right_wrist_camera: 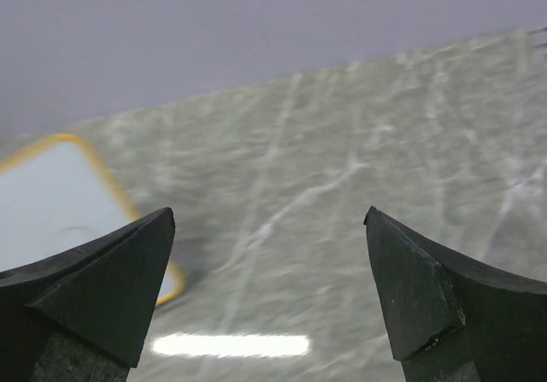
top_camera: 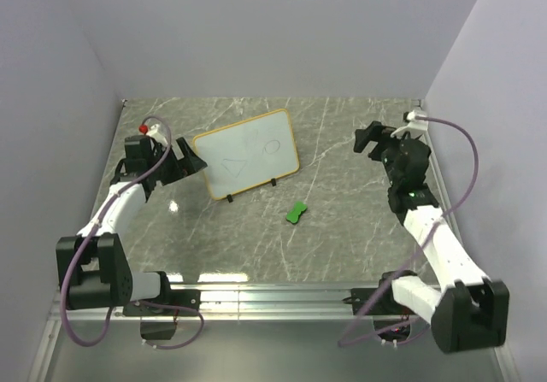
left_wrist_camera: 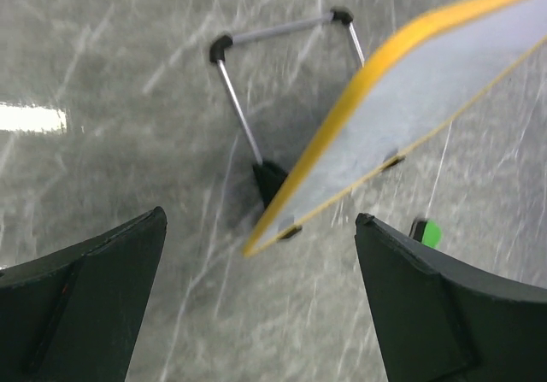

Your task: Erase the whiteboard

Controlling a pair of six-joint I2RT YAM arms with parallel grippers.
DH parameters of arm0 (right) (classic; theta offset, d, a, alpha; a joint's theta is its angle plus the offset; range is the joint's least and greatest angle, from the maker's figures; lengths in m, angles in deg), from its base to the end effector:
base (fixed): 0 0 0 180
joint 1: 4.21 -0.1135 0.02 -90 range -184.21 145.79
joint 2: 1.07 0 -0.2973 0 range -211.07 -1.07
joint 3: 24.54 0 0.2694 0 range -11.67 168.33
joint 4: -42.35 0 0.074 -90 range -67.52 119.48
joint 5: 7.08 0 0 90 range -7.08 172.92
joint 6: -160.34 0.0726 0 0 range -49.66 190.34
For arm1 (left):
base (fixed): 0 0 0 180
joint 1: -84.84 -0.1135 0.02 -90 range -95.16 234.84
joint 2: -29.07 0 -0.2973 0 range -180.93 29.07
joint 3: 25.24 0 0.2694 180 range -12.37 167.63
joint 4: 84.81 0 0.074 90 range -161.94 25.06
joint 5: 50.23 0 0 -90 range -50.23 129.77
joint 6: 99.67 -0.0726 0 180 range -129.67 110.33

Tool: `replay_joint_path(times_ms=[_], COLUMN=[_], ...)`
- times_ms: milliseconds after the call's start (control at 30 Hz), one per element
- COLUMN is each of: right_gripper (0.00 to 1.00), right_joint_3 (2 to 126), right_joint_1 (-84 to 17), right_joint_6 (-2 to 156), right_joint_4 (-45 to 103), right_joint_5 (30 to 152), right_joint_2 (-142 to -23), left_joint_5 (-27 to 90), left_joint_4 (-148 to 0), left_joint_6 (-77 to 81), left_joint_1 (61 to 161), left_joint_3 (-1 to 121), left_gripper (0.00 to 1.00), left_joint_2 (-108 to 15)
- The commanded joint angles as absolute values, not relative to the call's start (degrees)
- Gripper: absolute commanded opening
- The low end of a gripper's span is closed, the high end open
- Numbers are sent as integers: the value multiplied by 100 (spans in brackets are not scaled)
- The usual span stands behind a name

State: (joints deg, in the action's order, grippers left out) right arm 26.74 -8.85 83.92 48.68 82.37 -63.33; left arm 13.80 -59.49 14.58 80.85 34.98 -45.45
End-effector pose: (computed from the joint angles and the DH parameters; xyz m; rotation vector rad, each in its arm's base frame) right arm 0.2913 0.0229 0.3134 0.1365 1.6515 0.2340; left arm 0.3104 -0.0102 0.2447 -0.3136 2.2511 -0.6999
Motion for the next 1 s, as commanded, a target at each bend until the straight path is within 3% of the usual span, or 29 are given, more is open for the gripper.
replay_joint_path(times_ms=[0, 100, 167, 267, 467, 567, 967], right_gripper=[100, 100, 100, 100, 100, 100, 98], right_joint_3=[3453, 3780, 3738, 3202, 4989, 5799, 7122], right_joint_1=[-1263, -1817, -1643, -1431, -2615, -3003, -4006], right_joint_6=[9493, 9932, 11720, 12569, 11745, 11578, 11665], right_joint_4=[2732, 2026, 1433, 2339, 361, -415, -1780], right_joint_5=[8434, 8993, 9031, 10602, 9288, 8610, 7616], right_joint_2=[-5690, -5242, -5144, -5152, -6363, -7102, -8659], left_joint_5=[1395, 1183, 624, 139, -478, -777, -1840], left_joint_4=[-7129, -8256, -8371, -8747, -9672, -9874, -12798], left_joint_6=[1679, 1854, 1732, 1933, 2540, 2557, 4209], left_joint_1=[8001, 7940, 7861, 7825, 7711, 7650, 7306], left_joint_3=[3124, 2377, 2314, 2401, 2366, 2393, 2121], left_gripper=[98, 99, 97, 94, 88, 80, 59], left_joint_2=[-4555, -4222, -4282, -4546, -4915, -5257, -6603])
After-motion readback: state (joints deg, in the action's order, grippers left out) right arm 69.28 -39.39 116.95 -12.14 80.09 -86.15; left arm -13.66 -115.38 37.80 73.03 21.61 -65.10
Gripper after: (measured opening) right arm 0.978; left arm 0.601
